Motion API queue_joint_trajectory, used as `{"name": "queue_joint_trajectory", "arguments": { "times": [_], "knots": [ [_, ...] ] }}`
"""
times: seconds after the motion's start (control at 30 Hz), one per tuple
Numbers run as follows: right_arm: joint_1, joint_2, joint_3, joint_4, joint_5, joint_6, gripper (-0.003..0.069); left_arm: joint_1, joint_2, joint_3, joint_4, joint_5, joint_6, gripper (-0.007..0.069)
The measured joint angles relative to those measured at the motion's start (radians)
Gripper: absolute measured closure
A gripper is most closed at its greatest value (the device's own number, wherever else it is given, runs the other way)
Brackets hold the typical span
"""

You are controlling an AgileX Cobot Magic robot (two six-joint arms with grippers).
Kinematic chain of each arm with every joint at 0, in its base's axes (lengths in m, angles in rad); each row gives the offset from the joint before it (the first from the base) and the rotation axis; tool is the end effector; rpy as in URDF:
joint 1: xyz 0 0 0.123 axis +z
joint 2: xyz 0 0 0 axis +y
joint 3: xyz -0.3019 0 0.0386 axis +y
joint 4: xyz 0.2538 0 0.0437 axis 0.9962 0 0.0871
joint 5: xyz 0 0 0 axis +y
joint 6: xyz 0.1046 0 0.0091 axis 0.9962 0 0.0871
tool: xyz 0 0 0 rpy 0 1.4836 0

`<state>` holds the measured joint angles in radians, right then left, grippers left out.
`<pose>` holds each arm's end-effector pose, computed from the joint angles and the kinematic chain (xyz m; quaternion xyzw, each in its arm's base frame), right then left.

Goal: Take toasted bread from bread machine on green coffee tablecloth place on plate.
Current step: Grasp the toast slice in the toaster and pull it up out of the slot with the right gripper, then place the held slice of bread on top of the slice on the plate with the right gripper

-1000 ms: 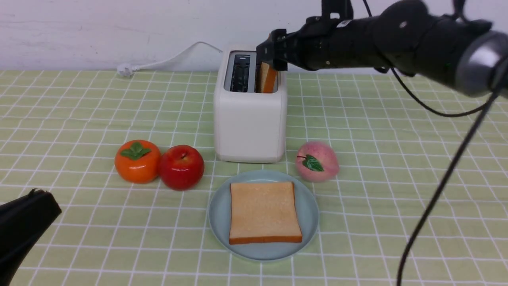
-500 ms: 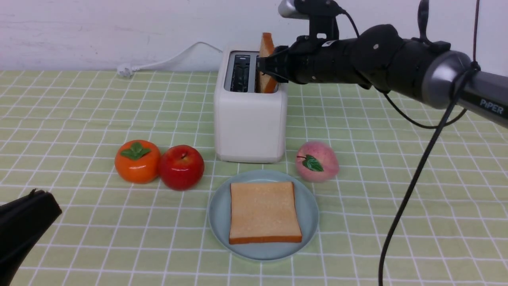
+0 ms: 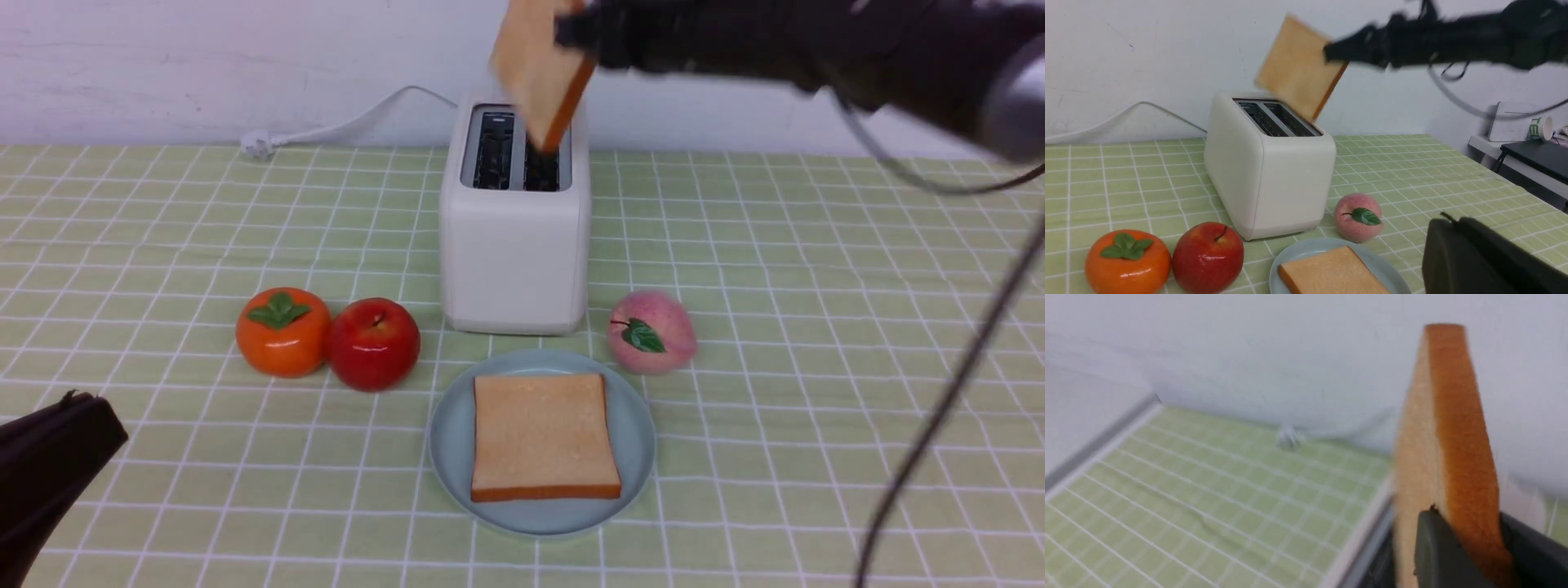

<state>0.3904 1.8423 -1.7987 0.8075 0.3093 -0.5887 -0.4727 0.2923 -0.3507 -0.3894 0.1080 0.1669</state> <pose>0.4300 0.2020 0.4183 -0.1452 0.7505 0.2654 0.5875 0.0672 -0.0392 0.3101 0.1016 0.6833 -0.2589 0.6751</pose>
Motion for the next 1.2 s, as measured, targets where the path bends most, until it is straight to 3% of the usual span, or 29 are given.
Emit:
{"name": "queue_joint_trajectory", "arguments": {
  "times": [0.13, 0.17, 0.3, 0.4, 0.6, 0.67, 0.9, 1.07, 1.2],
  "knots": [
    [-0.006, -0.137, -0.003, -0.018, 0.178, -0.037, 0.0535, 0.0, 0.0, 0.001, 0.0, 0.007, 0.0, 0.0638],
    [-0.01, -0.201, 0.001, -0.043, 0.297, -0.023, 0.0535, 0.0, 0.0, 0.001, 0.0, 0.018, 0.0, 0.0638],
    [-0.01, -0.295, 0.1, -0.1, 0.507, 0.11, 0.0535, 0.0, 0.0, 0.001, 0.0, 0.055, 0.0, 0.0638],
    [-0.01, -0.322, 0.235, -0.114, 0.572, 0.175, 0.0535, 0.0, 0.0, 0.001, 0.001, 0.081, 0.0, 0.0638],
    [-0.01, -0.29, 0.502, 0.02, 0.515, 0.157, 0.0535, 0.0, 0.0, 0.001, 0.002, 0.11, 0.0, 0.0638],
    [-0.01, -0.236, 0.57, 0.211, 0.472, 0.036, 0.0536, 0.0, 0.0, 0.001, 0.003, 0.112, 0.0, 0.0638],
    [-0.01, -0.076, 0.578, 0.545, 0.418, -0.221, 0.0536, 0.0, 0.0, 0.001, 0.029, 0.185, 0.0, 0.0637],
    [-0.01, -0.012, 0.579, 0.581, 0.384, -0.25, 0.0533, 0.0, 0.0, 0.001, 0.039, 0.286, 0.0, 0.0635],
    [-0.01, -0.006, 0.579, 0.547, 0.338, -0.259, 0.047, 0.0, 0.0, 0.001, 0.045, 0.301, 0.0, 0.0636]
  ]
}}
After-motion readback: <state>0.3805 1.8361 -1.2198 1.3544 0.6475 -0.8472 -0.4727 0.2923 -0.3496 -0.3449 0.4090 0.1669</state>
